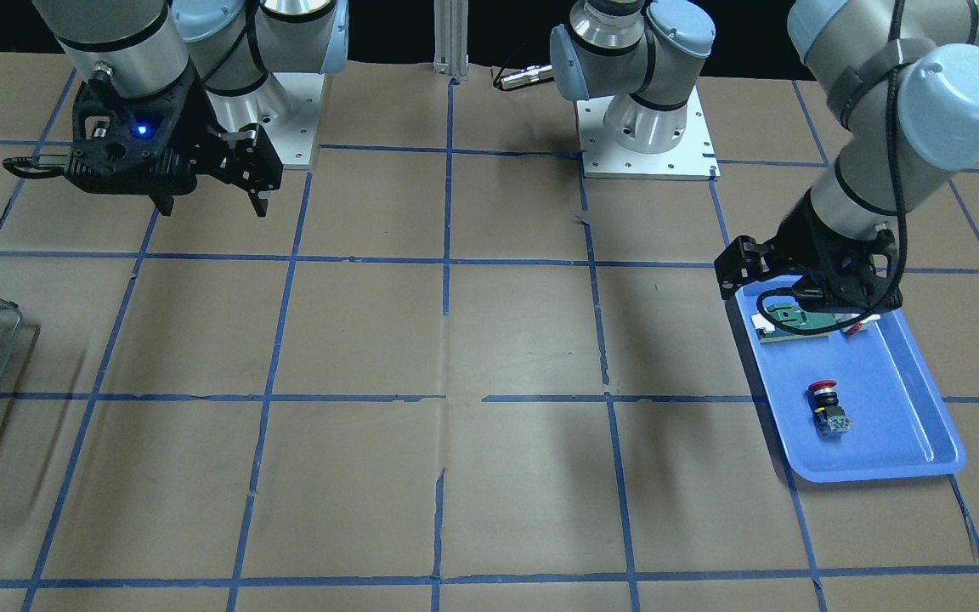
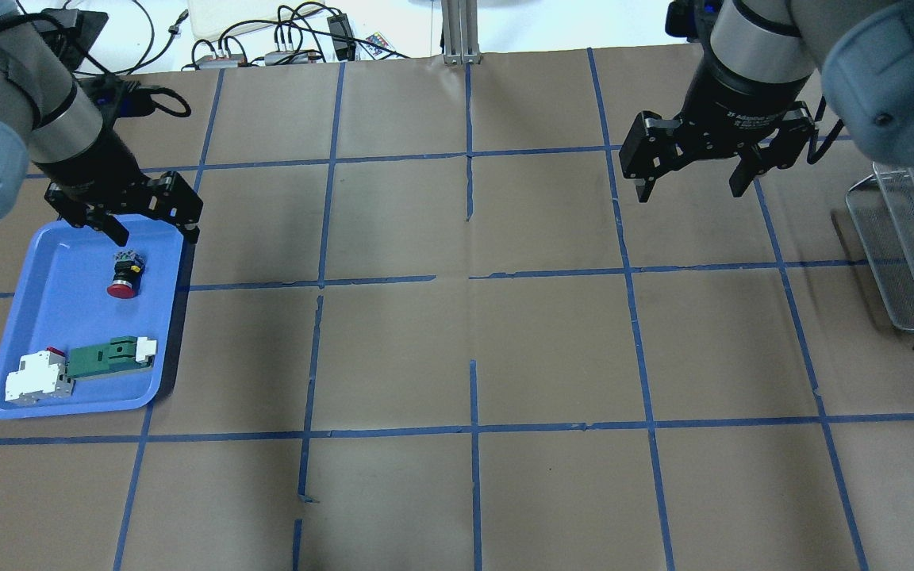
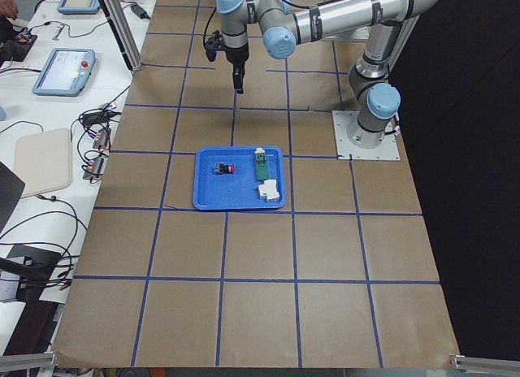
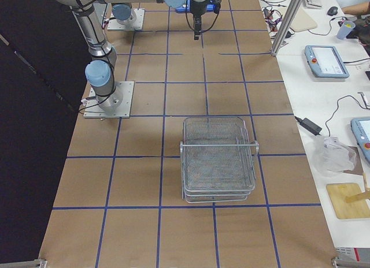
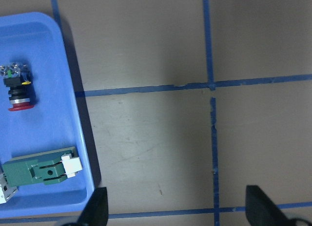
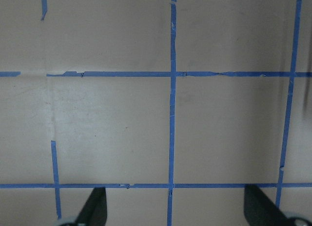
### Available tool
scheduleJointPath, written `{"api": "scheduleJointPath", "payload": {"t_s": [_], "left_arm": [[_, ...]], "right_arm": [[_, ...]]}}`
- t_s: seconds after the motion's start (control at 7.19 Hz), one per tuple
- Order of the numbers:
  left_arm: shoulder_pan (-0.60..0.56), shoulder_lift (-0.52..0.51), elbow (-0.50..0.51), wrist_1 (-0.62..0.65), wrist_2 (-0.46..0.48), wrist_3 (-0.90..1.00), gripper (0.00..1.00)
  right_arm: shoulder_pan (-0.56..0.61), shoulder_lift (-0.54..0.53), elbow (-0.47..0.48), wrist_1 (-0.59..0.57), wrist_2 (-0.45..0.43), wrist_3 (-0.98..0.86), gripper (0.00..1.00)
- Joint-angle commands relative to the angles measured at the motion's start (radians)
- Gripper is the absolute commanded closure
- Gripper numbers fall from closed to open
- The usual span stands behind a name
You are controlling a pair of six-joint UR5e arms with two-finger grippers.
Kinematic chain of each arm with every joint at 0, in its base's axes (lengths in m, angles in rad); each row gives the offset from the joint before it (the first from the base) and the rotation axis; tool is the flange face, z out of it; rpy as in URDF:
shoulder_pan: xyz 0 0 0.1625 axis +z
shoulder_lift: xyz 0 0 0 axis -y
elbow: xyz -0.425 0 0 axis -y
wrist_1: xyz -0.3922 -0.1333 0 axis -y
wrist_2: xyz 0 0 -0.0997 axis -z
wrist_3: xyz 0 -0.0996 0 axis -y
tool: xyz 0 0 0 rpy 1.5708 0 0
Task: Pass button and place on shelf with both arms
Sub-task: 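Move the left gripper down over the red push button in the blue tray, then close the left gripper on the red push button and lift it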
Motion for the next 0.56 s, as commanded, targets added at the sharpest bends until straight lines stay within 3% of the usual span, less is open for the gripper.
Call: {"api": "scheduleJointPath", "payload": {"t_s": [0.0, 0.14, 0.42], "left_arm": [[0.131, -0.092, -0.111, 0.25, -0.012, 0.19, 0.07], [0.176, -0.145, -0.147, 0.38, -0.017, 0.259, 0.06], [0.283, -0.242, -0.159, 0.425, -0.055, 0.324, 0.05]], "right_arm": [[0.001, -0.003, 0.0, -0.001, -0.003, 0.001, 0.0], [0.001, -0.003, 0.0, 0.002, -0.005, 0.001, 0.0], [0.001, -0.003, 0.002, 0.007, -0.003, 0.003, 0.0]]}}
